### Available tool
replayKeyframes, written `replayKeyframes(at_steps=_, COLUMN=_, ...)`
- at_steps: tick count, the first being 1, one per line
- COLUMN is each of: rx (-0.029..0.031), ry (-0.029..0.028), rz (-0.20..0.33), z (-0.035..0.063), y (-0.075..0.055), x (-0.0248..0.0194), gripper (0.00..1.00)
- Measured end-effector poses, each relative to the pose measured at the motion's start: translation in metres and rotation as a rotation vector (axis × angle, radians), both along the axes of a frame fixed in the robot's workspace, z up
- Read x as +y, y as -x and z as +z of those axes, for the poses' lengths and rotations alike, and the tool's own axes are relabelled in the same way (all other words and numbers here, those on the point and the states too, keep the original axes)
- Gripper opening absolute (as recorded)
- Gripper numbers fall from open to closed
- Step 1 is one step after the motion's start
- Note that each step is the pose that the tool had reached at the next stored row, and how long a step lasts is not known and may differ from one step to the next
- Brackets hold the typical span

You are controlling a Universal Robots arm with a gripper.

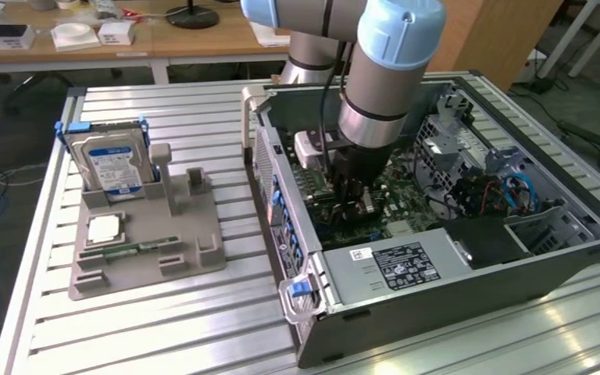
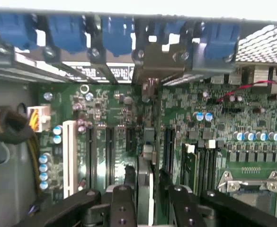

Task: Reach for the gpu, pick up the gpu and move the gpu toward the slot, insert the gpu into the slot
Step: 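Insert the gpu into the slot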

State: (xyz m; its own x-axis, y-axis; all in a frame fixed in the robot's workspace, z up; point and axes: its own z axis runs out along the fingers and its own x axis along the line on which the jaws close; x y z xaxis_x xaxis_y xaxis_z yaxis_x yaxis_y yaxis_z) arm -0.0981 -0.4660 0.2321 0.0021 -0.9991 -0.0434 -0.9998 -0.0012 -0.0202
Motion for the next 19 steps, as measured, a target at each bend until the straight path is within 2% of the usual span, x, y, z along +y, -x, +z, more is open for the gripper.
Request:
replayKeyframes(at_steps=5, rx=0.0001, ry=0.0004, rz=0.000, z=0.0027, y=0.000, x=0.0000, gripper=0.33)
replayKeyframes(at_steps=12, rx=-0.0018, ry=0.0003, rz=0.000, z=0.0168, y=0.000, x=0.0000, gripper=0.33)
replayKeyframes(at_steps=19, rx=-0.0039, ry=0.0003, rz=0.000, z=0.0235, y=0.000, x=0.0000, gripper=0.33)
